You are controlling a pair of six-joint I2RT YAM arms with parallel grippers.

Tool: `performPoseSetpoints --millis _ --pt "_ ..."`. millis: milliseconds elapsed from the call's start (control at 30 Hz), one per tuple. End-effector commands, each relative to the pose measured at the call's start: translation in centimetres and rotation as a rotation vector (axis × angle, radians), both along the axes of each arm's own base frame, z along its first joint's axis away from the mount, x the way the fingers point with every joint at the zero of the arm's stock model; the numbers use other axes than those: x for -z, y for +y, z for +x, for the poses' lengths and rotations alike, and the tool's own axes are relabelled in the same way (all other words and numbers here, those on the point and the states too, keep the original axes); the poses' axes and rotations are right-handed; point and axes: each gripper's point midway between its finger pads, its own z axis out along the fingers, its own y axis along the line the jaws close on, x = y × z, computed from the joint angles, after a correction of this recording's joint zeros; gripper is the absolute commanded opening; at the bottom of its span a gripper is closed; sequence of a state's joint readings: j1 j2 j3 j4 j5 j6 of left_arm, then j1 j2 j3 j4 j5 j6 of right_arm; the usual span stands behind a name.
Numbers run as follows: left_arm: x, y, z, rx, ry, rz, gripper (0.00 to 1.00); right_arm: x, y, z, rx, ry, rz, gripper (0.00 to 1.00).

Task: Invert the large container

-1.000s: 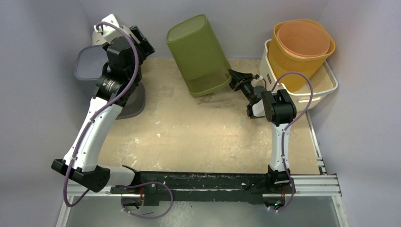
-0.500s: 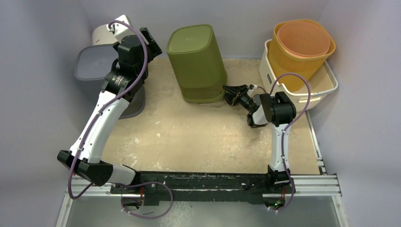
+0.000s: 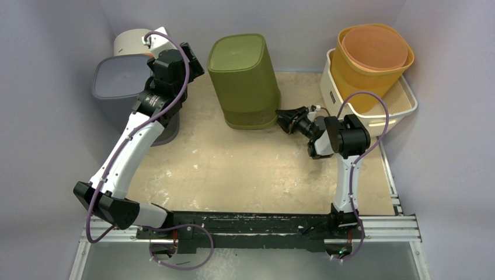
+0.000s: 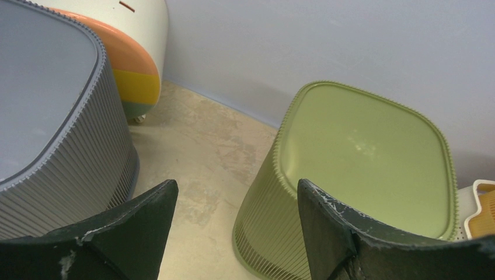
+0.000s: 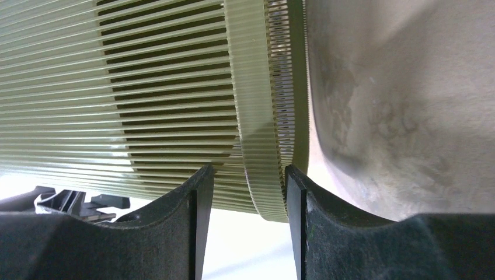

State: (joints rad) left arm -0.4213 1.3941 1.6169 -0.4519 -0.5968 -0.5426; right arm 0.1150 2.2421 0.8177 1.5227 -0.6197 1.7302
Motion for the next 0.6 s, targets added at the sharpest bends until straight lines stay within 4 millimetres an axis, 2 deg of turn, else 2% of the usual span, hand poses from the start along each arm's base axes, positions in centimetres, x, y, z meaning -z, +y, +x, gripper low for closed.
performPoseSetpoints --millis 0,333,467,567 --pt "-1.8 -0.3 0.0 0.009 -0.067 -0.041 0.73 -0.5 -1.3 1.4 0.055 -0.003 -0.097 0.50" --pt "-1.7 -0.8 0.3 0.030 -0.070 -0.049 0.73 1.8 -1.8 2.0 0.037 0.117 -0.279 0.52" --pt "-1.9 -1.0 0.2 0.039 -0.077 -0.054 0.73 2.0 -2.4 2.9 0.022 0.137 -0.427 0.52" --pt "-2.2 -0.9 0.0 0.043 -0.086 -0.055 0.73 3.3 -3.8 3.1 -0.002 0.190 -0.620 0.53"
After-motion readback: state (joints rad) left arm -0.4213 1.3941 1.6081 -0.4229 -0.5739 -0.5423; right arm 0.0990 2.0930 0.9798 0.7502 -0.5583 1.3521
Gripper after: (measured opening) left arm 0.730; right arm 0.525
